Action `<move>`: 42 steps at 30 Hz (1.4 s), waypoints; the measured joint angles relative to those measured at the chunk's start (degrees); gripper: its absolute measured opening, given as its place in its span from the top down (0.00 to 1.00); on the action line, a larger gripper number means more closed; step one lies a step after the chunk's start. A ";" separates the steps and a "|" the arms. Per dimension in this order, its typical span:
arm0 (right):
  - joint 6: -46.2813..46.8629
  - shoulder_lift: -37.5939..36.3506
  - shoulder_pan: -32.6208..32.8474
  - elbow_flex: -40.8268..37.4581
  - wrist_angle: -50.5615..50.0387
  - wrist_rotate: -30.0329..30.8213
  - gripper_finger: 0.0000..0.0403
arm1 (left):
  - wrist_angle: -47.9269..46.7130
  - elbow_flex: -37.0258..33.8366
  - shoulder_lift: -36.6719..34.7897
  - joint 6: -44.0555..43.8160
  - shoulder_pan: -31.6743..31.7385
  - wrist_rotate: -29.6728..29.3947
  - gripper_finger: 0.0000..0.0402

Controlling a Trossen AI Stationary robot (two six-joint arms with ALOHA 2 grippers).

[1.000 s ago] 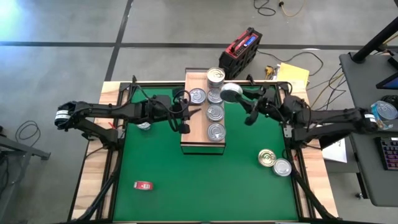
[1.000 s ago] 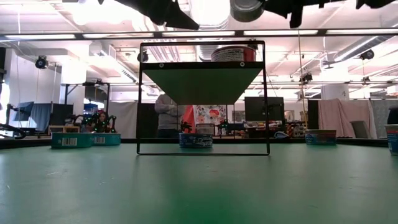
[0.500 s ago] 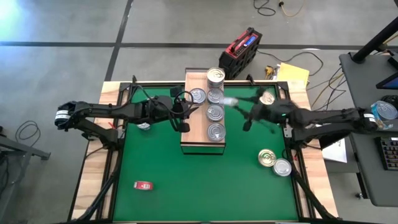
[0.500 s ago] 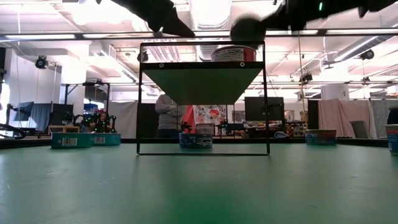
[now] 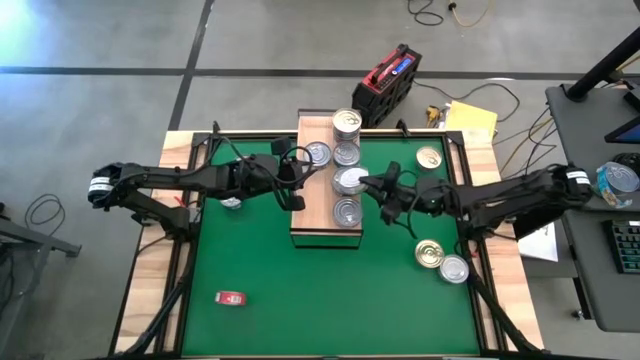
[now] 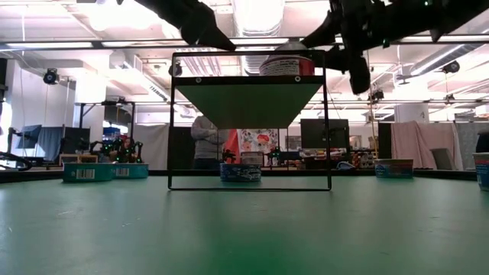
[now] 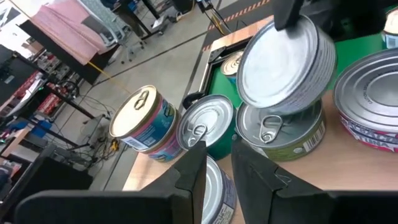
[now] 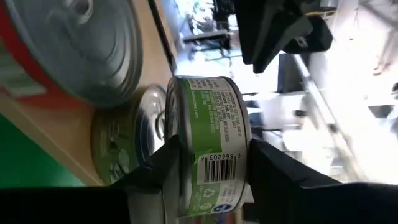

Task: Stack canned seafood by type on shelf
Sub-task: Stack the top green tuna can on top of the green tuna can on the shelf

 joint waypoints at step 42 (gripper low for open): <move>-21.90 9.83 4.44 -9.65 32.07 9.80 0.66 | 0.73 0.00 0.00 -0.44 -0.02 0.17 0.85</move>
